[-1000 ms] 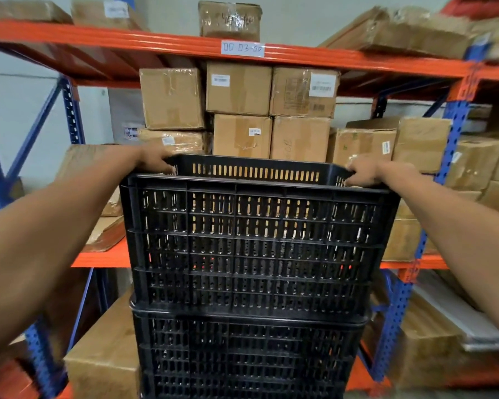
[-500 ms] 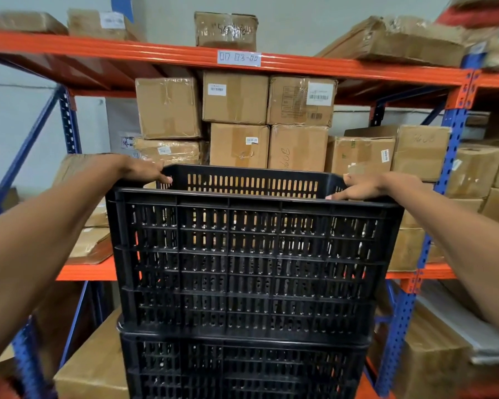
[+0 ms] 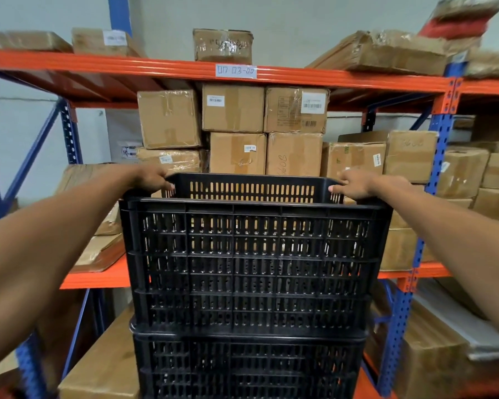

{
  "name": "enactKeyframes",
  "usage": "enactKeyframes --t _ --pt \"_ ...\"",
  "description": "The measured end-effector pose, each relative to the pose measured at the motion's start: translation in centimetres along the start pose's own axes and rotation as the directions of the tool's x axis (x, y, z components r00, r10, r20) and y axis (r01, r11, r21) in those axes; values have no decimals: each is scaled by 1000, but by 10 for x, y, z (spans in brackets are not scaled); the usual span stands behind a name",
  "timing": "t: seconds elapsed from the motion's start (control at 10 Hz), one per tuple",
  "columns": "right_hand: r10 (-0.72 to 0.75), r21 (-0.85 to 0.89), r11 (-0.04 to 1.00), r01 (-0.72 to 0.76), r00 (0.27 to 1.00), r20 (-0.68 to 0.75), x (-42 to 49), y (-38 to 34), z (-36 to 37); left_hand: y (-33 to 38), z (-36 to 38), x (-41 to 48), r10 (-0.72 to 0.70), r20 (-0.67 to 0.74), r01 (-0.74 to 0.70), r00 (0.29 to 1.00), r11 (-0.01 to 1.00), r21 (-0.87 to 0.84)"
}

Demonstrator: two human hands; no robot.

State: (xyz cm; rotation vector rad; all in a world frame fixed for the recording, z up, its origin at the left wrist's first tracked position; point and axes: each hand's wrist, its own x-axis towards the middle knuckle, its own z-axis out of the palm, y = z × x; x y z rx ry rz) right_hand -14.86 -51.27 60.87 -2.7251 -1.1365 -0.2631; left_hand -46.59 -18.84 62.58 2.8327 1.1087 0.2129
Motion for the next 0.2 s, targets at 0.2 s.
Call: enactKeyframes --t 0.2 --pt "-96 61 992 107 982 -161 -34 -36 -37 18 -38 -34 116 -241 -101 964 992 73"
